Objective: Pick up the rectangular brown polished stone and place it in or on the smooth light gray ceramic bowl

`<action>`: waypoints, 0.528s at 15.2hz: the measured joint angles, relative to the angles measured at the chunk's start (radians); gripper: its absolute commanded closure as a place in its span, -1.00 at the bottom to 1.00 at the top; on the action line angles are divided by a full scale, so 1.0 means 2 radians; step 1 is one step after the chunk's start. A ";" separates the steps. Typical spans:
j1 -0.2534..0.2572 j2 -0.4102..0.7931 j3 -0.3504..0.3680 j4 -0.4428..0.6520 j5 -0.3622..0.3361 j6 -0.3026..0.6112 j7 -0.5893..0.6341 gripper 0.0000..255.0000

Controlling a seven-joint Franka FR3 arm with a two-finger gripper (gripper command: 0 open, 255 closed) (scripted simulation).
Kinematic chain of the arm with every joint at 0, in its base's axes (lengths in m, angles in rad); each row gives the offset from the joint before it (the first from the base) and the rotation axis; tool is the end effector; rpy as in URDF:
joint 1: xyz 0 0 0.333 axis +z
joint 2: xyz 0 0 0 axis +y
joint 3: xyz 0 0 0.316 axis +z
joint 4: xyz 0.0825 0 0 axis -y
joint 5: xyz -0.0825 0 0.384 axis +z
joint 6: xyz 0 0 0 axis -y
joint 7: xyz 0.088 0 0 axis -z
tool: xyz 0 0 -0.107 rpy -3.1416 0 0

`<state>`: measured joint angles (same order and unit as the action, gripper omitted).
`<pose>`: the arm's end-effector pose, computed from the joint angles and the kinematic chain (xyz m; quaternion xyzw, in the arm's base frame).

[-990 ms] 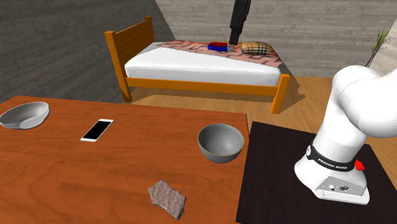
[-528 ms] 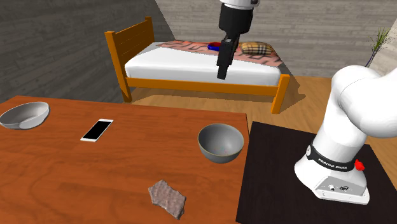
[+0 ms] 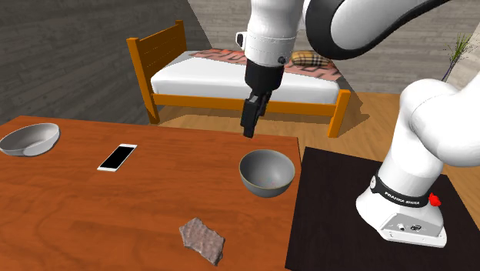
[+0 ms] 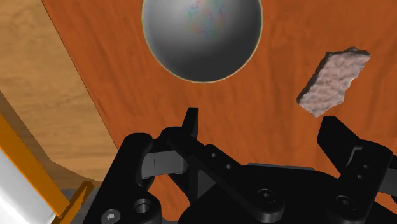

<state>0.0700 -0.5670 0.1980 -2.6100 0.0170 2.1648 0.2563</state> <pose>0.3671 0.1016 0.4431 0.9973 -0.0107 0.0660 0.0303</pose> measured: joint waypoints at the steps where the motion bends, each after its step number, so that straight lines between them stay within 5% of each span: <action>1: 0.001 0.010 0.007 -0.006 0.002 0.016 0.010 -1.00; 8: -0.003 0.122 0.066 -0.011 -0.011 0.136 0.096 -1.00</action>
<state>0.0635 -0.3231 0.3292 -2.6324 -0.0047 2.4376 0.4481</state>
